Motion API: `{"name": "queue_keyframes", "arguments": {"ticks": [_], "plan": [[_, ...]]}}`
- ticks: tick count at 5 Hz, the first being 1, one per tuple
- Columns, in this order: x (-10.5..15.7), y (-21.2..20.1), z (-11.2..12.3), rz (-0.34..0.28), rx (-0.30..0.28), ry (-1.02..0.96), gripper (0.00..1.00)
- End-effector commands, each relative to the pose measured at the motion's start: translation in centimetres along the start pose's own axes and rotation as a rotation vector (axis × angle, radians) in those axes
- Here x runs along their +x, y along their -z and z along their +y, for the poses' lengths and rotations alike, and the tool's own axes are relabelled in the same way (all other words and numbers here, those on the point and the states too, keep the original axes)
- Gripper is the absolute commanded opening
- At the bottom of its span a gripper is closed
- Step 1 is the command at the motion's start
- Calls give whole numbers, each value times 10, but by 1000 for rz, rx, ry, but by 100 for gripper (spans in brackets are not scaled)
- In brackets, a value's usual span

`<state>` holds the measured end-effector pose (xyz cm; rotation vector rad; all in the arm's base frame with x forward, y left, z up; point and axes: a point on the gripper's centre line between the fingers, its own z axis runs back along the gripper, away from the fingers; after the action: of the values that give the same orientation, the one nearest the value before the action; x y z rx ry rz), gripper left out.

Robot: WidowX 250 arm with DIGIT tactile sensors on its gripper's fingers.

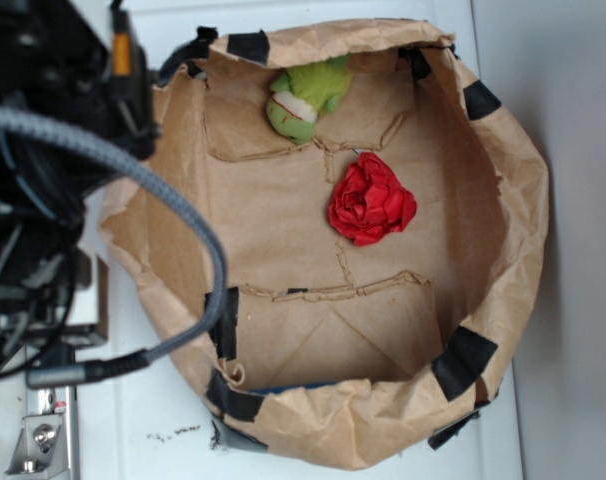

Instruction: Grab the green animal.

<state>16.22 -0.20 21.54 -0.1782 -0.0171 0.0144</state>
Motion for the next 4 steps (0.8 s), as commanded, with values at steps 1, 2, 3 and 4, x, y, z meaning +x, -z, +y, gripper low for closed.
{"name": "queue_keyframes", "arguments": {"ticks": [1,2,3,4], "plan": [[36,-8,-20,-154,79,-228,100],[44,-8,-36,-211,55,-424,100],[56,3,-27,-241,11,-640,100],[66,25,0,-291,-2,-866,100]]}}
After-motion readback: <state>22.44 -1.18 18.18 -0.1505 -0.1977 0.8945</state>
